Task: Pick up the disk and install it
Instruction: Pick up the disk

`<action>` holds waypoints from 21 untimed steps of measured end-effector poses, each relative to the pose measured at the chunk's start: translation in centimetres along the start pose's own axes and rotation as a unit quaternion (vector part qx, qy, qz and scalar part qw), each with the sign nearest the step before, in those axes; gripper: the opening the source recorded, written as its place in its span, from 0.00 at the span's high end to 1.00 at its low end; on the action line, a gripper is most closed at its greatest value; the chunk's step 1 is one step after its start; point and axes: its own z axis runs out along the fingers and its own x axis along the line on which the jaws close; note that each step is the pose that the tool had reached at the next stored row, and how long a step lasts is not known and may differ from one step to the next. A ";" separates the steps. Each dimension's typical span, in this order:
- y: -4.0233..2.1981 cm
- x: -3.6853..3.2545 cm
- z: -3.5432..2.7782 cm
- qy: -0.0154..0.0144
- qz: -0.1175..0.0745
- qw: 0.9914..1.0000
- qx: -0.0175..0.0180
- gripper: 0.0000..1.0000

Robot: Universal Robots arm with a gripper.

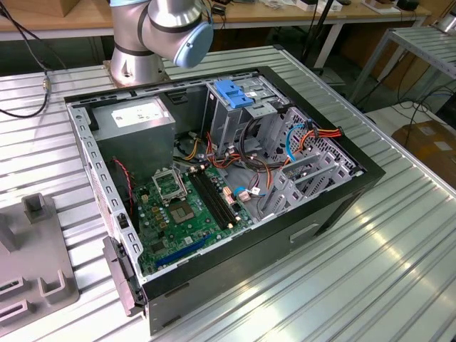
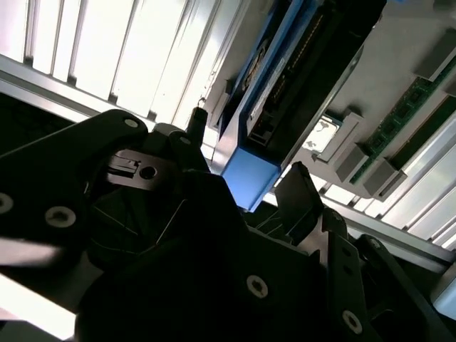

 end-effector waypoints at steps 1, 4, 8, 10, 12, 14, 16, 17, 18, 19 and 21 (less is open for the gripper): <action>0.03 0.00 0.05 0.000 0.000 1.000 0.000 0.35; 0.09 0.00 0.14 0.000 0.000 1.000 0.000 0.42; 0.15 -0.03 0.56 0.000 0.000 1.000 0.000 0.44; 0.17 -0.26 0.57 0.000 -0.003 1.000 0.000 0.51; 0.16 -0.14 0.57 0.000 -0.004 1.000 0.000 0.51; 0.15 -0.02 0.57 0.000 -0.004 1.000 0.000 0.51; 0.13 0.18 0.57 0.000 -0.004 1.000 0.000 0.51; 0.12 0.22 0.57 0.000 -0.004 1.000 0.000 0.51; 0.12 0.22 0.57 0.000 -0.004 1.000 0.000 0.51; 0.12 0.23 0.56 0.000 -0.004 1.000 0.000 0.51; 0.12 0.23 0.57 0.000 -0.004 1.000 0.000 0.51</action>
